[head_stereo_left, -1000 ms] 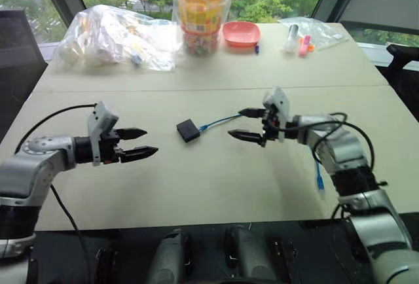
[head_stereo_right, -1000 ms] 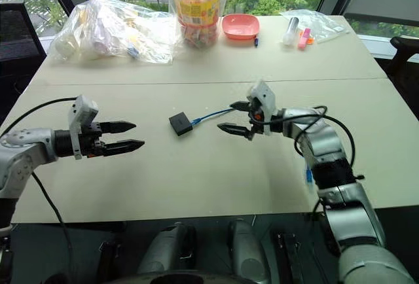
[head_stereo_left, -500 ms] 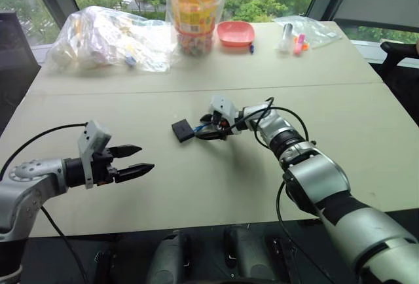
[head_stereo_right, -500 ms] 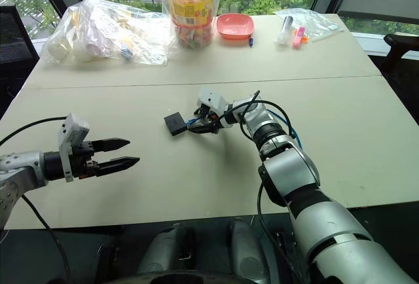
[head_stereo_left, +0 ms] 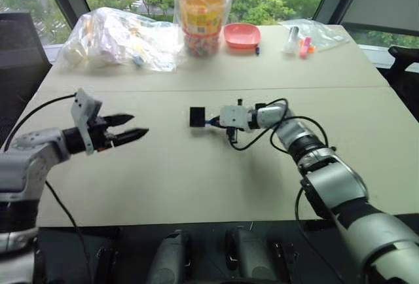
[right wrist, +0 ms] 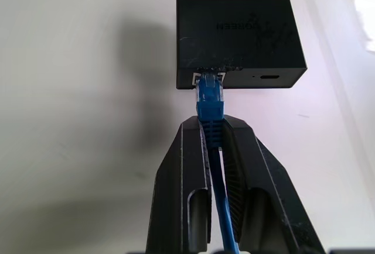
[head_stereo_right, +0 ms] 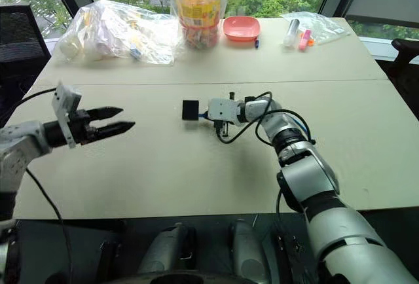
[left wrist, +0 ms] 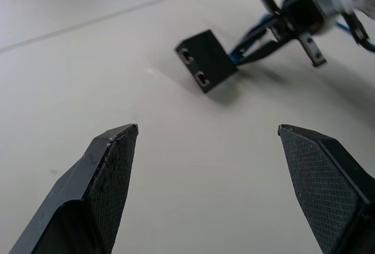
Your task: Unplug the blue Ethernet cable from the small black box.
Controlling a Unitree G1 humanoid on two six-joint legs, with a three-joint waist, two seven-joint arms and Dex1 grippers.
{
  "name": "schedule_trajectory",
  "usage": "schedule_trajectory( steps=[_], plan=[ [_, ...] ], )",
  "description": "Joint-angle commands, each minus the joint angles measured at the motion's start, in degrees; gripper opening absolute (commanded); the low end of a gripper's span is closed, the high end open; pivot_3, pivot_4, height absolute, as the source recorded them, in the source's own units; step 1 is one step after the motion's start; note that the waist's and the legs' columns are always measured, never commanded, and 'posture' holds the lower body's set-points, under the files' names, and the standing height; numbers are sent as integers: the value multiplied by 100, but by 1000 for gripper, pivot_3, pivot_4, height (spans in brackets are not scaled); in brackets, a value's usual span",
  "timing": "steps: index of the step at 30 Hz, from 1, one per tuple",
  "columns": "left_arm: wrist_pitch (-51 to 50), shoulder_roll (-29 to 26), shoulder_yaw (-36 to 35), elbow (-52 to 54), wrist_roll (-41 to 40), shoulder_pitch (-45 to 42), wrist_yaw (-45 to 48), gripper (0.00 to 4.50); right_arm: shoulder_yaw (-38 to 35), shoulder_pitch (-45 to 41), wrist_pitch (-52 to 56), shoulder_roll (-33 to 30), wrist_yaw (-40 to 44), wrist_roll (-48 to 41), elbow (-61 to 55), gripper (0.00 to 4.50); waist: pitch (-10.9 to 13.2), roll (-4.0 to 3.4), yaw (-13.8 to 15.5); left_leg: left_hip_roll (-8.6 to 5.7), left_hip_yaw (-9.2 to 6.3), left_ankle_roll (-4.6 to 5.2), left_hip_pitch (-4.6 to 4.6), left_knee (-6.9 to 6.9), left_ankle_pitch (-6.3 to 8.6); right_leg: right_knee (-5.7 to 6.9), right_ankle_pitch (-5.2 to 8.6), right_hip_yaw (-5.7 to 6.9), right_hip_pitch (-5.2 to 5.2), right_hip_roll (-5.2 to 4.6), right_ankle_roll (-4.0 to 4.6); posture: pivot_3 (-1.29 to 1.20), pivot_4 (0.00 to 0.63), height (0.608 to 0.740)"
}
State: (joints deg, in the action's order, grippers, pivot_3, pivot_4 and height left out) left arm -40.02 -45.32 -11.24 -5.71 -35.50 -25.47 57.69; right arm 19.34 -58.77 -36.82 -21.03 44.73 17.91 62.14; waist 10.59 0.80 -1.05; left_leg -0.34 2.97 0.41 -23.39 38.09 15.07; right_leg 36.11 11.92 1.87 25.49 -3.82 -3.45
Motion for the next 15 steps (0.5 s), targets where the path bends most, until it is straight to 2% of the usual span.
schedule_trajectory(
  steps=[1,3,6,10,15],
  plan=[
    [9,297,218,-1210,-168,-1155,876,4009,-51,70,-742,-310,-1052,462,-1073,42,1,3,6,1,1,-10,-2,0,-7,0,-3,1,0,4,-7,0,150,740],
    [35,423,302,-1760,-100,-1611,1218,4009,-47,144,-783,-402,-1299,580,-1314,42,0,7,-38,7,6,-17,-2,1,-12,-1,-11,1,0,18,-22,0,150,740],
    [304,814,539,-3173,209,-2666,1783,4009,-114,220,-787,-566,-1694,751,-1745,42,3,12,-16,13,15,-10,-1,2,-10,1,-8,1,-1,37,-29,0,150,740],
    [899,1268,794,-4627,725,-3676,2231,4009,-166,302,-602,-620,-1785,709,-2174,42,4,12,-13,14,25,15,-1,8,3,-1,-6,-1,-3,48,-34,0,150,740],
    [1663,1735,955,-5784,1358,-4436,2412,4009,-151,470,-407,-690,-1751,690,-2685,42,6,17,3,12,23,29,-6,14,9,-1,-2,-2,-4,50,-41,0,150,740]
  ],
)
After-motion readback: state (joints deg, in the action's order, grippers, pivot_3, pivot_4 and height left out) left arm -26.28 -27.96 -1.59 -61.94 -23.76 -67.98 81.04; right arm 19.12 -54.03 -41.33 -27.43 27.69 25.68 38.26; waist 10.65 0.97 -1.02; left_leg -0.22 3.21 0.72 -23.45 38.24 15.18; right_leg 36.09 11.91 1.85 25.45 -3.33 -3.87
